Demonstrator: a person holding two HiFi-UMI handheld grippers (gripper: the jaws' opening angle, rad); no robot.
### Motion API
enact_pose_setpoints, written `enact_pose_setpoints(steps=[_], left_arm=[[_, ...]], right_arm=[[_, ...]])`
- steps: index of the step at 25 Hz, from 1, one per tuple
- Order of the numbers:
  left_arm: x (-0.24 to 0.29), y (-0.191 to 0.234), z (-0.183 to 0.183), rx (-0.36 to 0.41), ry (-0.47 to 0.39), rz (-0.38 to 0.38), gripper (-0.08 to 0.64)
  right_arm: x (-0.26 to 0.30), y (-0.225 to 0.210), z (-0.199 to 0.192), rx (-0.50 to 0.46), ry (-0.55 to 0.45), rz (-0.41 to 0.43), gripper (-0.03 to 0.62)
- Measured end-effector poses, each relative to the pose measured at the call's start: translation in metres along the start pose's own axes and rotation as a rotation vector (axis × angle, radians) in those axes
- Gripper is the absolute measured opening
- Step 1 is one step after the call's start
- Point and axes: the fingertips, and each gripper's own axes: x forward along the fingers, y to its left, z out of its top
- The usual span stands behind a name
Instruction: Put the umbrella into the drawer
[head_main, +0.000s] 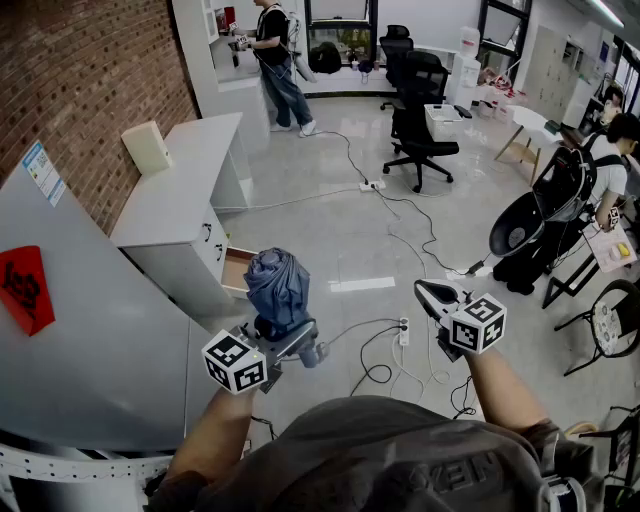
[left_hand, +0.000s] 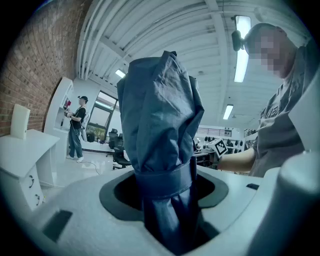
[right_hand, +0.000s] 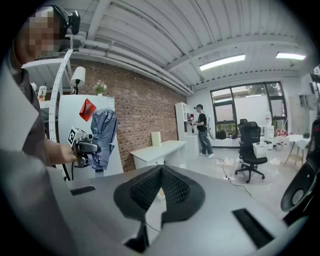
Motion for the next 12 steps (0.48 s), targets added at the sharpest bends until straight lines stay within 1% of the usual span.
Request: enact_pose_setpoints(steps=[8, 12], left_arm=[[-0.0005, -0.0028, 0.0018, 0.005, 0.001, -0.005, 0.252], [0.0049, -0.0056, 0.0001, 0.010, 0.002, -0.004, 0.252]], right_arm=[[-0.0024, -0.0005, 0.0015, 0.000, -0.005, -0.001, -0.008], [-0.0076, -0.0067, 0.0000, 0.016, -0.022, -0.005, -0.008]])
